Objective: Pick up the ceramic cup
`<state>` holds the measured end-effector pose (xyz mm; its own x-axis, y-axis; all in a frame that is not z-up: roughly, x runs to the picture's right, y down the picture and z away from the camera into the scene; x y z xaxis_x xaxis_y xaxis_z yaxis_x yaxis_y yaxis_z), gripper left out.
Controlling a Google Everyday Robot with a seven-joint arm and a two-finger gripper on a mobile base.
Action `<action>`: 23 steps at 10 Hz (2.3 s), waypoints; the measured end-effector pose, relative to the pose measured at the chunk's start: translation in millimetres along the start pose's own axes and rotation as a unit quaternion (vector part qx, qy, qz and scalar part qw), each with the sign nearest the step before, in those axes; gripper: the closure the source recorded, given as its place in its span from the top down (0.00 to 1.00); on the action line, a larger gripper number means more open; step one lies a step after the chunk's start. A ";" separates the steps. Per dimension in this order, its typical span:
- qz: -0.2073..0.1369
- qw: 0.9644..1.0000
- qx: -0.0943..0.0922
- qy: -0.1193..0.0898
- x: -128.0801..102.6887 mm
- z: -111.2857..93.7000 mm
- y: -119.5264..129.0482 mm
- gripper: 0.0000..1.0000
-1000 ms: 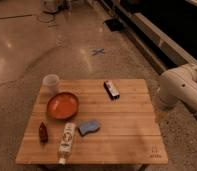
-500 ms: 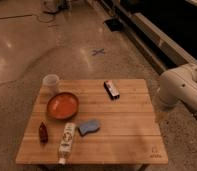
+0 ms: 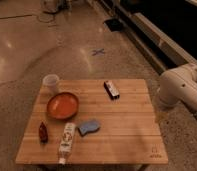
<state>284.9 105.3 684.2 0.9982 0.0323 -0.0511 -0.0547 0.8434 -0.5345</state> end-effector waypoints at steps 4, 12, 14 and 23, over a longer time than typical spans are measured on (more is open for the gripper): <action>0.000 1.000 0.000 0.000 0.0 0.0 0.0 0.65; -0.020 1.000 0.006 -0.007 -22.5 -3.9 -10.7 0.65; -0.069 0.997 0.008 -0.035 -85.8 -7.1 -33.9 0.65; -0.220 0.967 0.017 -0.128 -310.6 63.0 -156.6 0.65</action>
<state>-15.0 -3.1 836.9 0.8987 -0.2056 0.3874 0.3729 0.8231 -0.4283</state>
